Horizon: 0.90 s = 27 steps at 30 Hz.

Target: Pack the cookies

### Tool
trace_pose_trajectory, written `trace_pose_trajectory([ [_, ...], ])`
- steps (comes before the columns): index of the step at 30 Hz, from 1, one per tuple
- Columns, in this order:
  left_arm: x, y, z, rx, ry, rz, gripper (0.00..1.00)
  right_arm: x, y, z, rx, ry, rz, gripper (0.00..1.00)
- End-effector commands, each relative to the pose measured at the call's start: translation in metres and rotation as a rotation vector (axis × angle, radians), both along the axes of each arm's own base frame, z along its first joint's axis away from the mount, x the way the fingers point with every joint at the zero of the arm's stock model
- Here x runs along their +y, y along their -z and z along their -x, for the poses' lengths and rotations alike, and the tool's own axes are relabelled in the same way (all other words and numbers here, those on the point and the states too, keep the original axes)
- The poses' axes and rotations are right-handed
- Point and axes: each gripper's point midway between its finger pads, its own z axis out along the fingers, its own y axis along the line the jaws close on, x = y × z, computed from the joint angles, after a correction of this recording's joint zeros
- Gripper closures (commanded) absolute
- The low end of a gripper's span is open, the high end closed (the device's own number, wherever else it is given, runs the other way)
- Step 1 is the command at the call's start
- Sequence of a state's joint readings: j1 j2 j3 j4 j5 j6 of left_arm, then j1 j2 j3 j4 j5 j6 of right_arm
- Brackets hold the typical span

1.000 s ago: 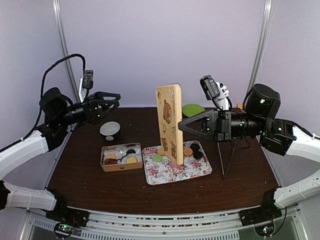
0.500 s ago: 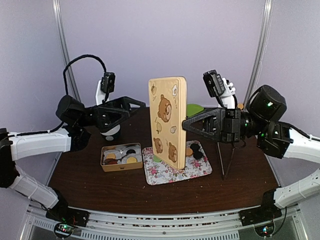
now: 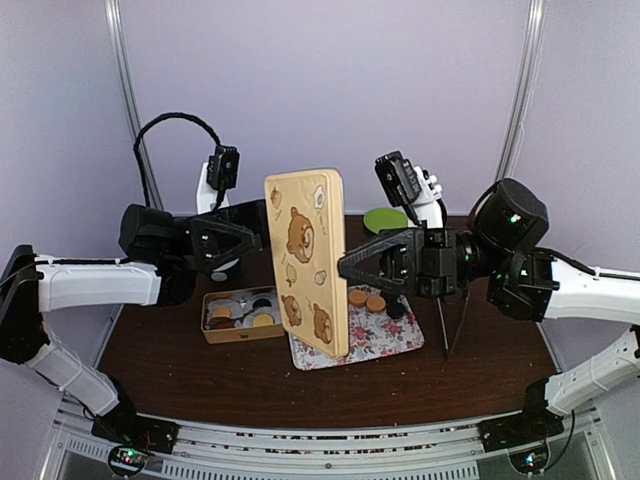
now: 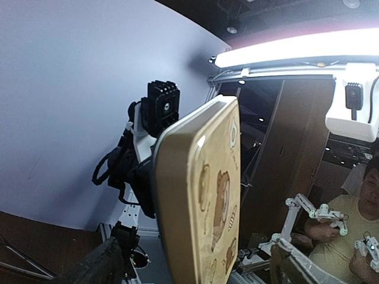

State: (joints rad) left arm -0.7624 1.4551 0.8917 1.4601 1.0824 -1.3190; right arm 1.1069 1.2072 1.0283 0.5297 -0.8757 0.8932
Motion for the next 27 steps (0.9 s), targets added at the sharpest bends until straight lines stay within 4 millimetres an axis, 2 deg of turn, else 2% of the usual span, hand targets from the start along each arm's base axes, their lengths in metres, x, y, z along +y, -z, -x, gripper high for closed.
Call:
trace_pose_trajectory([
  [1, 0.004, -0.011, 0.018, -0.092, 0.043, 0.050, 0.15, -0.007, -0.032, 0.012, -0.038, -0.054, -0.109, 1.00],
  [9, 0.004, -0.012, 0.025, -0.103, 0.062, 0.047, 0.38, -0.003, -0.029, 0.013, -0.033, -0.070, -0.102, 1.00],
  [14, 0.005, -0.012, 0.026, -0.108, 0.067, 0.047, 0.60, -0.002, -0.023, 0.013, -0.033, -0.071, -0.085, 1.00],
  [16, 0.004, -0.012, 0.027, -0.110, 0.069, 0.048, 0.66, -0.001, -0.021, 0.013, -0.030, -0.073, -0.078, 1.00],
  [22, 0.004, -0.015, 0.032, -0.120, 0.084, 0.051, 0.68, 0.001, -0.019, 0.013, -0.031, -0.081, -0.074, 1.00],
  [27, 0.003, -0.015, 0.034, -0.127, 0.095, 0.047, 0.84, 0.003, -0.016, 0.013, -0.029, -0.087, -0.065, 1.00],
])
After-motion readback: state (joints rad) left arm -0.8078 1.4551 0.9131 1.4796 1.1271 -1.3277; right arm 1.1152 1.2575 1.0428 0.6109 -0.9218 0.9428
